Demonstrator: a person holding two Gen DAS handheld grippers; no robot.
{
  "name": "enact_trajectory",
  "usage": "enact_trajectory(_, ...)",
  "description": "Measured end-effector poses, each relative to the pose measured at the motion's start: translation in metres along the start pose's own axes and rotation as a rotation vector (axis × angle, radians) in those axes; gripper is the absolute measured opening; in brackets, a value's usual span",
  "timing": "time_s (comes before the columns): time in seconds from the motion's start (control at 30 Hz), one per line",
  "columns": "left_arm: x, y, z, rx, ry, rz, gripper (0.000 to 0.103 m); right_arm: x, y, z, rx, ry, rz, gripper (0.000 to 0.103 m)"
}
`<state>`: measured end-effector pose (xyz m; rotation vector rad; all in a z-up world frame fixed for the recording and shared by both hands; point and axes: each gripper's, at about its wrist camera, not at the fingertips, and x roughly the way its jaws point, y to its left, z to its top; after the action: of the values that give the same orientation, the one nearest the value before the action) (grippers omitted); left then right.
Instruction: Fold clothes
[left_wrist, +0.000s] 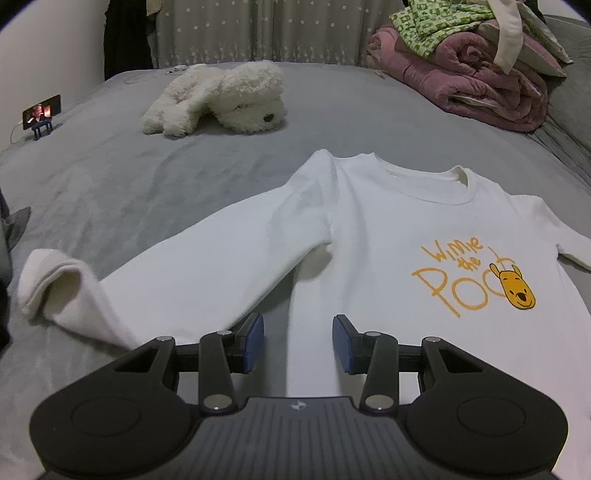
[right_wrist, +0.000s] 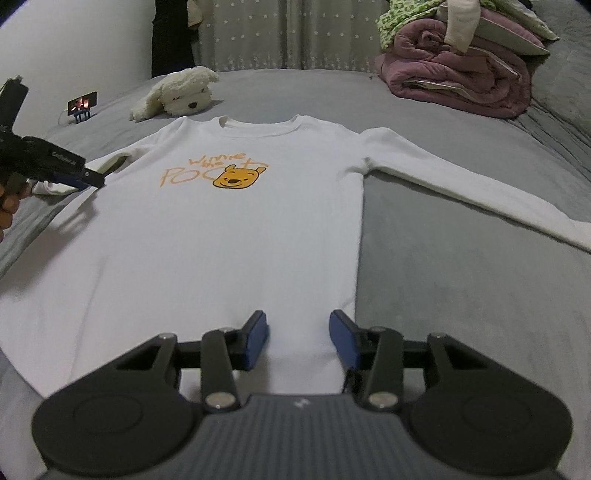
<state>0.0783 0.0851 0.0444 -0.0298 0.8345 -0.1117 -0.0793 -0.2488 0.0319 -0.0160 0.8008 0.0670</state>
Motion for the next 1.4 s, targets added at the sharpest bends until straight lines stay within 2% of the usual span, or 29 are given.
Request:
enact_trajectory(0.17,-0.018,0.008,-0.011,-0.006,-0.007,-0.009,0.04,-0.011,0.002,-0.01,0.009,-0.004,-0.01,0.04)
enact_trajectory(0.4,-0.046,0.021,-0.041,-0.046,0.02,-0.045,0.04,-0.028,0.0,-0.025,0.044,0.02,-0.027,0.046)
enact_trajectory(0.67,-0.086,0.038,-0.084,-0.091,0.038,-0.081,0.04,-0.049,-0.016,-0.043,0.154,0.04,0.036,0.046)
enact_trajectory(0.8,-0.101,0.052,-0.106,-0.186,0.048,-0.083,0.04,-0.06,-0.023,-0.052,0.222,0.039,0.081,0.046)
enact_trajectory(0.93,-0.113,0.06,-0.129,-0.327,0.061,-0.135,0.04,-0.067,-0.031,-0.06,0.314,0.043,0.15,0.046)
enact_trajectory(0.97,-0.115,0.06,-0.134,-0.35,0.064,-0.148,0.04,-0.068,-0.032,-0.061,0.333,0.046,0.167,0.041)
enact_trajectory(1.0,-0.117,0.056,-0.135,-0.335,0.06,-0.152,0.04,-0.067,-0.033,-0.063,0.346,0.052,0.18,0.036)
enact_trajectory(1.07,-0.119,0.048,-0.138,-0.304,0.052,-0.157,0.04,-0.067,-0.032,-0.066,0.352,0.062,0.186,0.032)
enact_trajectory(1.33,-0.108,0.025,-0.135,-0.212,0.051,-0.11,0.04,-0.065,-0.029,-0.068,0.382,0.062,0.185,0.031)
enact_trajectory(1.37,-0.108,0.024,-0.134,-0.209,0.05,-0.104,0.037,-0.065,-0.028,-0.068,0.381,0.062,0.182,0.03)
enact_trajectory(1.4,-0.107,0.023,-0.134,-0.199,0.05,-0.098,0.02,-0.064,-0.026,-0.068,0.366,0.061,0.168,0.023)
